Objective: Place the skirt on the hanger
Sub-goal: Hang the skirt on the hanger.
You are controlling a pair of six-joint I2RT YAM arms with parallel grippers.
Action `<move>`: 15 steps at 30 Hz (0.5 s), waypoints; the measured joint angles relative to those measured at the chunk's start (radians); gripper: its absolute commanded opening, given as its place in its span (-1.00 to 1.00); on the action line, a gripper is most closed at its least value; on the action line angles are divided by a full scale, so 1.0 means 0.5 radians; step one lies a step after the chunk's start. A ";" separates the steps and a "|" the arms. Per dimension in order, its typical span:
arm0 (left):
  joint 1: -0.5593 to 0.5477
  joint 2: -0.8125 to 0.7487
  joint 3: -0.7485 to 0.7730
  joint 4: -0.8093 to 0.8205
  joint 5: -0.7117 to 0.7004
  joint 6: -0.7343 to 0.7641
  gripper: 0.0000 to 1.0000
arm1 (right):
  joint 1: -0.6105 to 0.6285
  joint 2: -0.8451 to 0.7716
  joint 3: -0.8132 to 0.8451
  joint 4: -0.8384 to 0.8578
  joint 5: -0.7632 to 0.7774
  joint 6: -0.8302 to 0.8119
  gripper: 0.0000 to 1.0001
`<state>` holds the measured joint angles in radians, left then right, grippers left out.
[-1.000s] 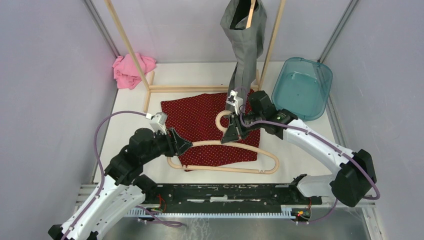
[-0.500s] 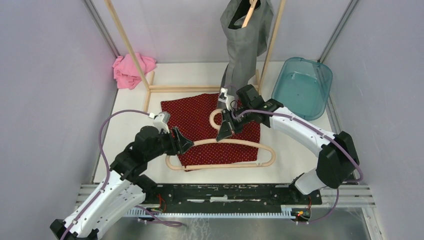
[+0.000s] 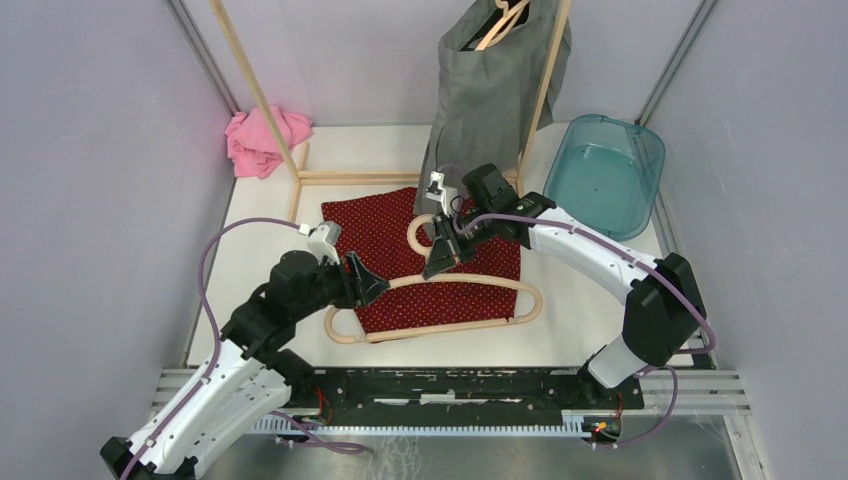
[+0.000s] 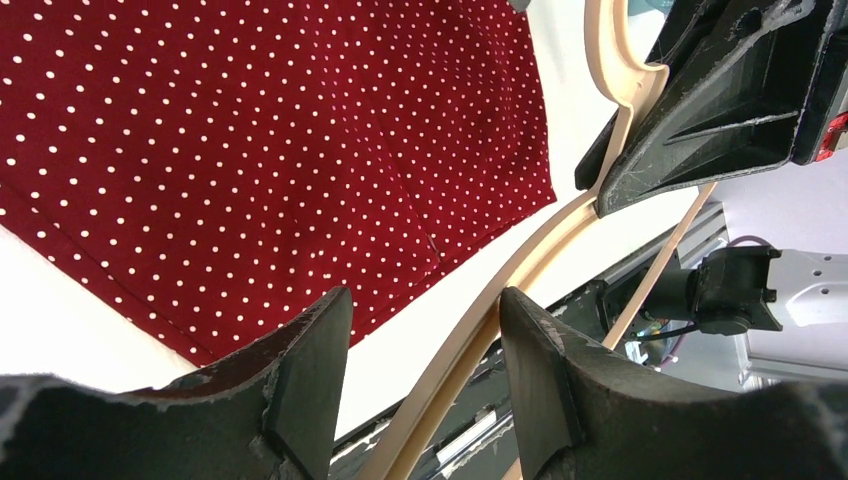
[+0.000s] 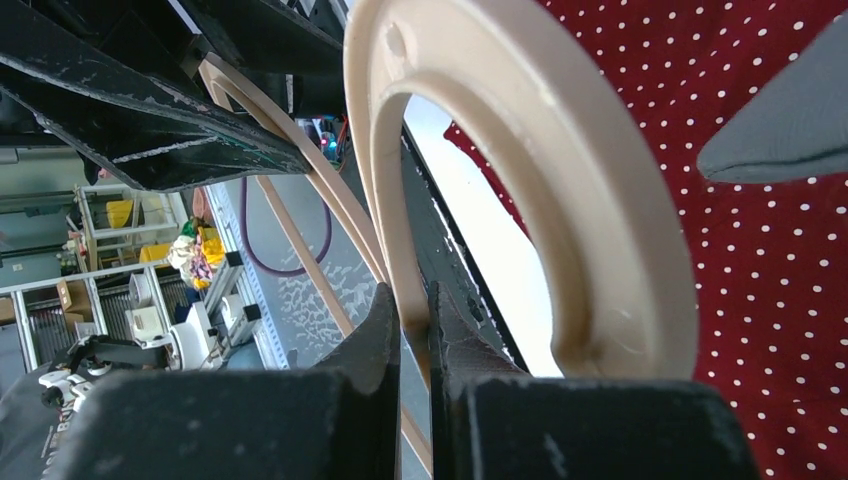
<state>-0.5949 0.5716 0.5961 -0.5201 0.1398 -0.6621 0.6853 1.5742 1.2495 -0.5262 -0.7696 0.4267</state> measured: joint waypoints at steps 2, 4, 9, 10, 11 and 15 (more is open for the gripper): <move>0.000 0.000 0.000 0.007 0.001 0.000 0.25 | 0.001 0.000 0.002 0.009 -0.001 0.007 -0.98; 0.000 0.001 0.000 0.014 0.000 0.000 0.25 | 0.001 0.000 0.002 0.026 -0.003 0.013 -0.98; 0.000 0.001 0.000 0.024 -0.003 0.000 0.25 | 0.005 -0.001 0.002 0.055 0.000 0.031 -0.98; 0.000 0.001 0.000 0.028 -0.007 0.000 0.25 | 0.005 -0.003 0.002 0.063 0.002 0.036 -0.98; 0.000 0.001 0.000 0.035 -0.008 0.000 0.27 | 0.005 -0.005 0.002 0.070 0.004 0.040 -0.98; 0.000 0.004 0.000 0.047 -0.015 0.000 0.30 | 0.005 -0.021 0.002 0.079 0.009 0.045 -0.98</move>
<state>-0.5949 0.5735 0.5961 -0.4965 0.1322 -0.6621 0.6880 1.5639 1.2507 -0.4866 -0.7650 0.4492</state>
